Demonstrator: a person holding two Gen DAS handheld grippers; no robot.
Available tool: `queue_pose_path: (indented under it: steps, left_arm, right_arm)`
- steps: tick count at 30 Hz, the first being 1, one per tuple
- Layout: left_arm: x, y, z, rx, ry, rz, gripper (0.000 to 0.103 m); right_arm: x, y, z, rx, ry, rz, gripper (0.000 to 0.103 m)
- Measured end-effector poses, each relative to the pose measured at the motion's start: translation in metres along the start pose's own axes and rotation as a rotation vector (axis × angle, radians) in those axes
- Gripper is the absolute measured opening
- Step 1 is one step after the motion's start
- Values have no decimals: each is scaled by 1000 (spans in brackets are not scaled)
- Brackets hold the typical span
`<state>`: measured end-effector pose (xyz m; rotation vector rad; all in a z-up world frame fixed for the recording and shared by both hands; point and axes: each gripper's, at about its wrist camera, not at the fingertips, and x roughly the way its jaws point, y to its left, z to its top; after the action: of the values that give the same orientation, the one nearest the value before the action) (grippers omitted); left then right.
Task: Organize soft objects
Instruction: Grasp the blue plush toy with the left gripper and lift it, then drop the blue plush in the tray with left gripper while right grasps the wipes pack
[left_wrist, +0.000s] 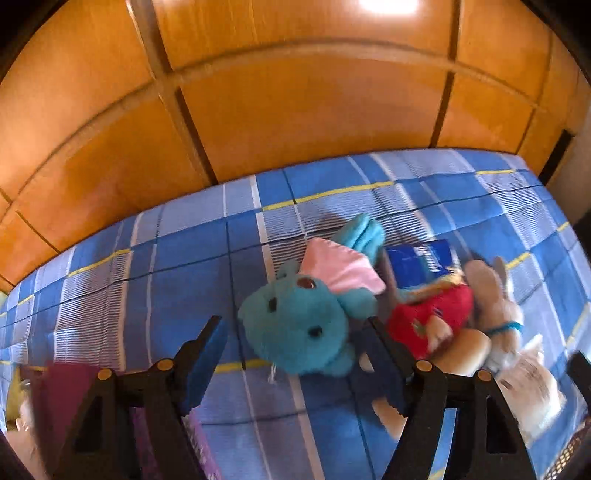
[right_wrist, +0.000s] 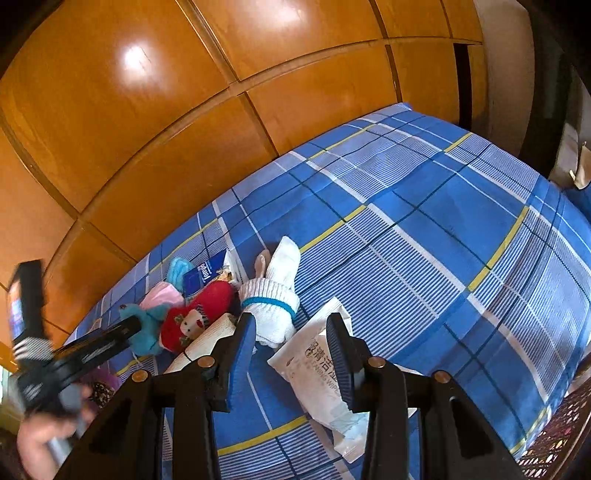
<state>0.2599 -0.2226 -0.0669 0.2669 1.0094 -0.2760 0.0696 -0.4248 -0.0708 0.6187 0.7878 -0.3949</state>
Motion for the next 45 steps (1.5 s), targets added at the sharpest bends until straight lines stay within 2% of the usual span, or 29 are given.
queue_pose_path:
  steps: [4, 6, 8, 10, 13, 17, 21, 23, 24, 25, 26, 30, 34, 37, 38, 45]
  left_arm:
    - [31, 0, 10, -29, 65, -13, 75]
    - [44, 0, 9, -28, 106, -2, 61]
    - [43, 7, 8, -63, 91, -29, 54]
    - [35, 17, 6, -94, 78, -54, 51]
    - [19, 26, 2, -138, 50, -89, 51]
    - [-2, 28, 0, -170, 24, -116, 51]
    - [-22, 28, 5, -209, 21, -169, 51]
    - [-31, 31, 12, -243, 22, -202, 51]
    - [-38, 33, 17, -254, 13, -208, 51]
    - [-43, 33, 22, -226, 61, -228, 51]
    - [-50, 36, 27, -229, 47, -228, 51]
    - [-68, 58, 49, -286, 8, -212, 52]
    - [-83, 97, 65, -363, -35, -177, 52]
    - [-96, 133, 73, -408, -70, -132, 52]
    - [-101, 148, 74, -467, -81, -101, 52]
    - [-122, 240, 67, -580, -125, 19, 52]
  right_arm:
    - [0, -2, 0, 12, 3, 4, 39]
    - [-1, -7, 1, 37, -11, -14, 39]
    - [-1, -17, 2, 81, -23, -52, 39]
    - [2, -27, 3, 136, -7, -74, 39]
    - [15, -39, 0, 201, 68, -63, 39]
    - [20, -42, -3, 213, 98, -67, 40]
    - [31, -34, -7, 170, 159, -56, 48]
    - [37, -22, -10, 104, 188, -73, 57]
    - [40, -17, -12, 67, 203, -95, 57]
    - [42, -14, -13, 44, 214, -106, 57]
    - [45, -10, -16, 15, 231, -115, 57]
    - [51, -4, -22, -45, 265, -156, 57]
    - [52, -1, -25, -78, 264, -176, 57]
    - [52, 2, -27, -110, 259, -189, 57]
    - [52, 3, -27, -115, 259, -190, 57]
    - [53, 1, -24, -101, 266, -183, 57]
